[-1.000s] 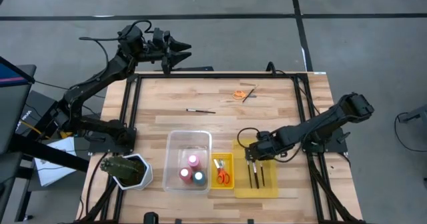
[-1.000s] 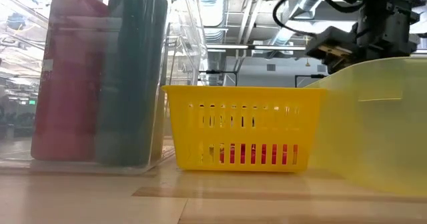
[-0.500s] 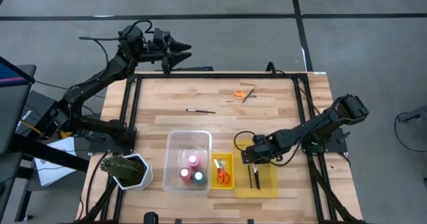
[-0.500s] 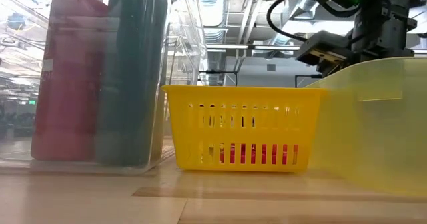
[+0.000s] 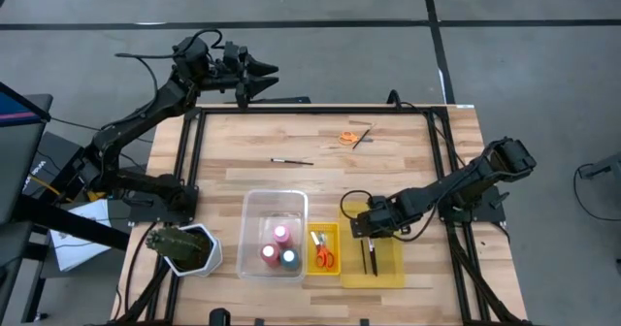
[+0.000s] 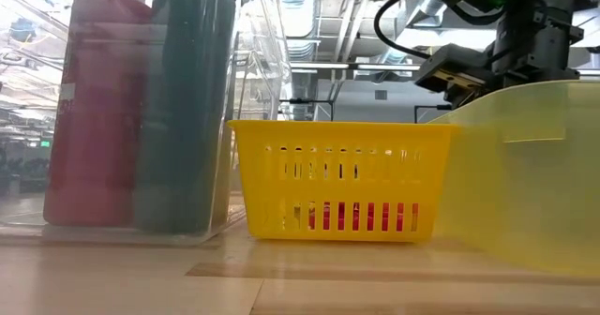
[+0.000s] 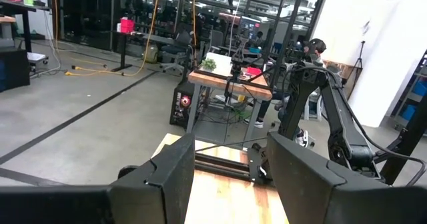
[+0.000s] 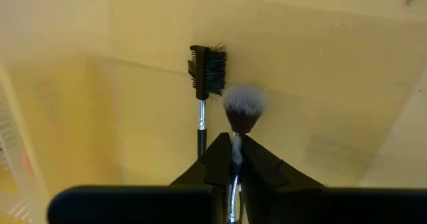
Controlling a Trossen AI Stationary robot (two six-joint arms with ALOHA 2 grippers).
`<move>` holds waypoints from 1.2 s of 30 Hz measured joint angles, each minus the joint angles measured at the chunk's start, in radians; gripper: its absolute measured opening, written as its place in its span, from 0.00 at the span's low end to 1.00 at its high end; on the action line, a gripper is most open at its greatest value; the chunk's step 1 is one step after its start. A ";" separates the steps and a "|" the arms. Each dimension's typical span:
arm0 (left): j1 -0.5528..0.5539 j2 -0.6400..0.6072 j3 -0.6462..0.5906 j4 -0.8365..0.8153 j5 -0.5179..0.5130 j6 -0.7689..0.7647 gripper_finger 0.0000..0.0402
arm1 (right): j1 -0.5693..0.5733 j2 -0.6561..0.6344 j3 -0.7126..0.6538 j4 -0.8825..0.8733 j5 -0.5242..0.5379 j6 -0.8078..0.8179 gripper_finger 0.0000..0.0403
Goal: Pick & Place Paint Supplies
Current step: Put the black paint brush into the right yellow bin
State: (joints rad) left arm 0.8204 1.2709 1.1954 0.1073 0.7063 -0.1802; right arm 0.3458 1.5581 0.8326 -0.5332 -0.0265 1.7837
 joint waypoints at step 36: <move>0.000 0.000 0.000 -0.008 0.000 -0.003 0.45 | 0.053 -0.102 0.000 -0.020 0.330 0.037 0.09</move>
State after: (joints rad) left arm 0.8200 1.2709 1.1954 0.0993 0.7067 -0.1837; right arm 0.3988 1.4563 0.8330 -0.5533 0.3031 1.8202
